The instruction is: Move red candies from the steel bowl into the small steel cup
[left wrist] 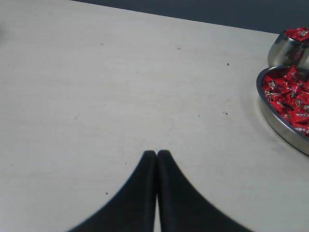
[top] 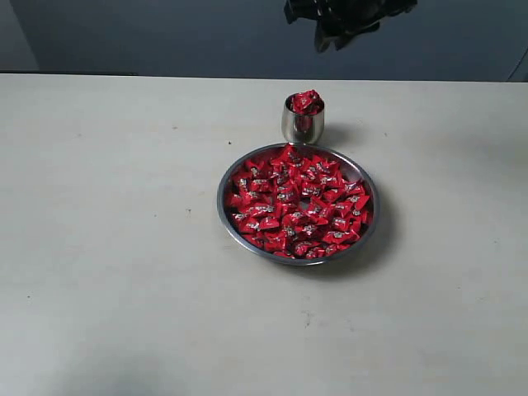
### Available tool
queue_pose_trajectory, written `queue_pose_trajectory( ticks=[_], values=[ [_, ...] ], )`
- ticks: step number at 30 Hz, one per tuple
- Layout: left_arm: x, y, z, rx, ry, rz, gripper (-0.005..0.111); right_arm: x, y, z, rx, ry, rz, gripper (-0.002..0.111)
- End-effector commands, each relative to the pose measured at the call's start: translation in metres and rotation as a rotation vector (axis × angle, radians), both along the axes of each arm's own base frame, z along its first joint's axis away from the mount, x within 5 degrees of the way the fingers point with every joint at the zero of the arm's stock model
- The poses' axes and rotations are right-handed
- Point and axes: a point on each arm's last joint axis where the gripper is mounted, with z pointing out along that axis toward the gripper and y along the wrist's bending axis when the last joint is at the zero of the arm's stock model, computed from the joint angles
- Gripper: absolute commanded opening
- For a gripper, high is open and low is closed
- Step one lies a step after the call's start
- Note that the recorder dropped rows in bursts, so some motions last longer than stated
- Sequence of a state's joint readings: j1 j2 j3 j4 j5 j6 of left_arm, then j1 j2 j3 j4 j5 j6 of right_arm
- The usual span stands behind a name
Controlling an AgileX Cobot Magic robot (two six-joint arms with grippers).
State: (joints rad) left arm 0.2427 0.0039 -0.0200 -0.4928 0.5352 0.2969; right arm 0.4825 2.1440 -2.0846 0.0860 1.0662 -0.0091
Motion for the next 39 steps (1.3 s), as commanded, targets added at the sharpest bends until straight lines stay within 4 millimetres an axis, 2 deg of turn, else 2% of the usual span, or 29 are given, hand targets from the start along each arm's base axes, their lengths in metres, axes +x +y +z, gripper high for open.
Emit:
queue_pose_trajectory(
  ticks=[1, 10, 32, 39],
  values=[
    [0.000, 0.000, 0.001, 0.000, -0.009, 0.006, 0.000, -0.018, -0.013, 0.014, 0.007, -0.019, -0.016, 0.002],
    [0.000, 0.000, 0.001, 0.000, -0.009, 0.006, 0.000, -0.074, -0.043, 0.029, 0.060, -0.134, -0.034, 0.000],
    [0.000, 0.000, 0.001, 0.000, -0.009, 0.006, 0.000, -0.206, -0.116, 0.102, 0.185, -0.497, -0.032, 0.000],
    [0.000, 0.000, 0.001, 0.000, -0.009, 0.006, 0.000, -0.239, -0.134, 0.104, 0.213, -0.588, -0.033, 0.000]
  ],
)
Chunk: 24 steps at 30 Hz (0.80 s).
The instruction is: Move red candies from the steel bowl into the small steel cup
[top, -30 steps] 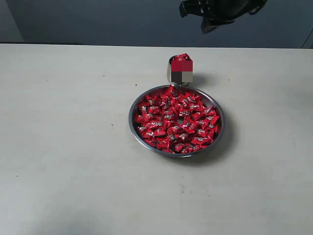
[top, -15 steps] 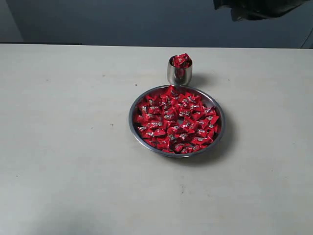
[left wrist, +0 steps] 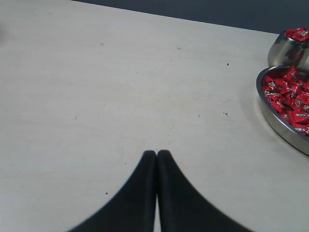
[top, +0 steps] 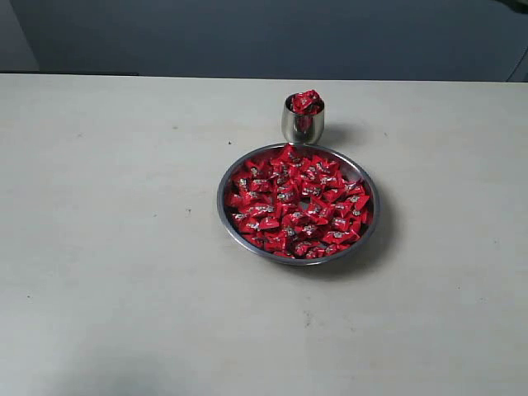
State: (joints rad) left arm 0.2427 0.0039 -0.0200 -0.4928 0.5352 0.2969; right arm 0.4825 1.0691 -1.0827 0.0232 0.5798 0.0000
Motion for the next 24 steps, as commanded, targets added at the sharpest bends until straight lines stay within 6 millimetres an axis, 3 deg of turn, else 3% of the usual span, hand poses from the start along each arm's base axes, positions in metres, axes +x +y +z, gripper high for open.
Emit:
queue_pose_trajectory(
  ticks=[1, 24],
  values=[
    [0.000, 0.000, 0.001, 0.000, -0.009, 0.006, 0.000, -0.019, -0.012, -0.002, 0.006, -0.080, -0.004, 0.000],
    [0.000, 0.000, 0.001, 0.000, -0.009, 0.006, 0.000, -0.075, -0.043, -0.049, 0.001, -0.158, -0.006, 0.000]
  ],
)
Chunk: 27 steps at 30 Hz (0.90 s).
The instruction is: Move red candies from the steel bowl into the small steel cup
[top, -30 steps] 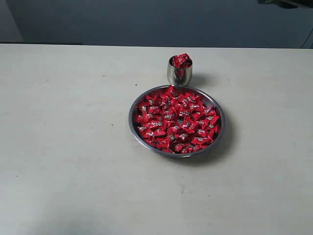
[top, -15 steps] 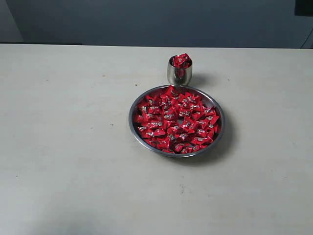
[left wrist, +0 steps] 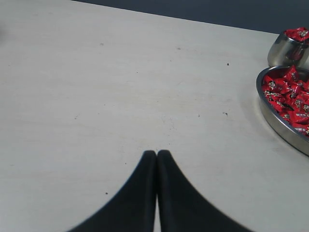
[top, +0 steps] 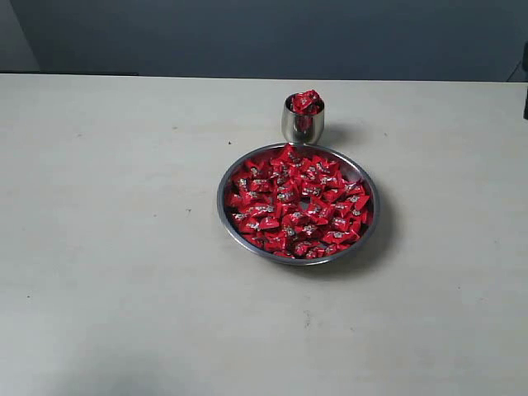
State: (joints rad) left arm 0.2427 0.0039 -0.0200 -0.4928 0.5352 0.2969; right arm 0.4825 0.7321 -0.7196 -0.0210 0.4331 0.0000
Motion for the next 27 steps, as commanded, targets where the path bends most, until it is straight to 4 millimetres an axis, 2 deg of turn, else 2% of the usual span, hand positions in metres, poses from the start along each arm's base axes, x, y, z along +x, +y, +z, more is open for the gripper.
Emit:
queue_pose_trajectory(
  ticks=[1, 21, 27],
  values=[
    [0.000, 0.000, 0.001, 0.000, -0.009, 0.006, 0.000, -0.010, -0.007, -0.006, -0.015, -0.032, -0.004, 0.000],
    [0.000, 0.000, 0.001, 0.000, -0.009, 0.006, 0.000, -0.054, -0.033, -0.033, -0.045, -0.124, -0.016, 0.000],
    [0.000, 0.000, 0.001, 0.000, -0.009, 0.006, 0.000, -0.055, -0.033, -0.043, -0.045, -0.127, -0.016, 0.000]
  ],
)
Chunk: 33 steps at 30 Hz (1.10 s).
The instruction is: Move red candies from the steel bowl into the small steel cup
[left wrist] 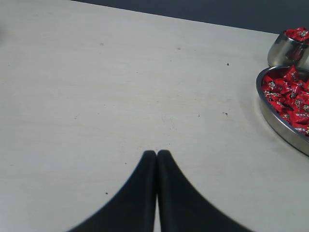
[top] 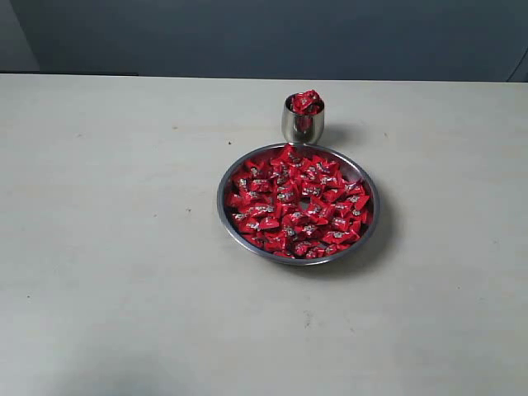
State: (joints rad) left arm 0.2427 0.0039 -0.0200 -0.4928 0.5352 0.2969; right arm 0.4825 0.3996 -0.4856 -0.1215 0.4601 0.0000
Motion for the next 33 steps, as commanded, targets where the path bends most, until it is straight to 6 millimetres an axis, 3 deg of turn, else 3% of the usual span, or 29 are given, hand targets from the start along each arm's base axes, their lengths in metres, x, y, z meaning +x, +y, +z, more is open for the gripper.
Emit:
queue_pose_trajectory(
  ticks=[1, 33],
  values=[
    [0.0000, 0.0003, 0.0006, 0.000, -0.009, 0.006, 0.000, -0.0002, 0.0005, -0.0013, 0.024, -0.012, 0.001, 0.000],
    [0.0000, 0.0003, 0.0006, 0.000, -0.009, 0.006, 0.000, 0.0058, 0.0033, -0.0081, 0.007, 0.065, -0.008, 0.000]
  ],
)
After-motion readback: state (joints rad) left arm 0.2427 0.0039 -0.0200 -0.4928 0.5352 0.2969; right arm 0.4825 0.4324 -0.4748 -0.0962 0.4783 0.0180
